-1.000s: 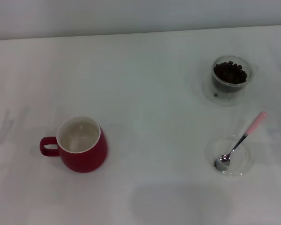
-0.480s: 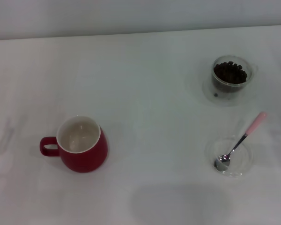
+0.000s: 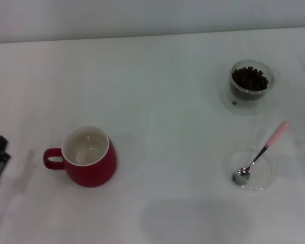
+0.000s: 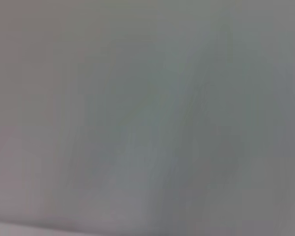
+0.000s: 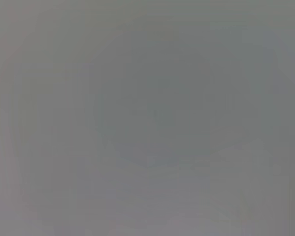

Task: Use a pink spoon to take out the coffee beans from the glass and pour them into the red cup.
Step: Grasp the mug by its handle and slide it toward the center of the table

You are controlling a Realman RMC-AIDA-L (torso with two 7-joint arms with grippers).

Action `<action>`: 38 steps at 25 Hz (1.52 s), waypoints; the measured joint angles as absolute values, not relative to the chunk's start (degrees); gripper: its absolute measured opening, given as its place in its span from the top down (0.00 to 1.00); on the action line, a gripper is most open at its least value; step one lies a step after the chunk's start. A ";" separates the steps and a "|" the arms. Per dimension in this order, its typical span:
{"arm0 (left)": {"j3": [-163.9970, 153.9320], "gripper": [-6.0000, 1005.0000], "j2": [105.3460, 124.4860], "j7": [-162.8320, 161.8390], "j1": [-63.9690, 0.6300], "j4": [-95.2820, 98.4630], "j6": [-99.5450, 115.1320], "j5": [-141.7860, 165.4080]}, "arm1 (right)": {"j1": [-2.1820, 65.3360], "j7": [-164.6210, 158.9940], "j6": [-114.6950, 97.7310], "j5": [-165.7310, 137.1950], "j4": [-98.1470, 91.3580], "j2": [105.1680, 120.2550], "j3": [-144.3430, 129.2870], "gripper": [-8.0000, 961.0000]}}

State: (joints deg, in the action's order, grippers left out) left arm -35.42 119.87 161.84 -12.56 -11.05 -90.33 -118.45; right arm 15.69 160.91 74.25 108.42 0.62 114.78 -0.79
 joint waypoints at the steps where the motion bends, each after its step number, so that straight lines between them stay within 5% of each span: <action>1: -35.42 0.11 119.88 161.84 -12.71 -11.46 -89.75 -117.18 | 15.71 160.92 74.06 108.41 0.53 114.78 -0.79 0.10; 38: -34.77 0.13 119.75 161.57 -15.07 -15.95 -80.49 -109.70 | 15.82 160.92 72.07 108.76 -0.62 114.79 -0.61 0.10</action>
State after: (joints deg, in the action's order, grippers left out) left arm -34.77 119.75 161.58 -15.07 -15.95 -80.49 -109.69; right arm 15.82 160.92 72.07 108.76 -0.62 114.79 -0.61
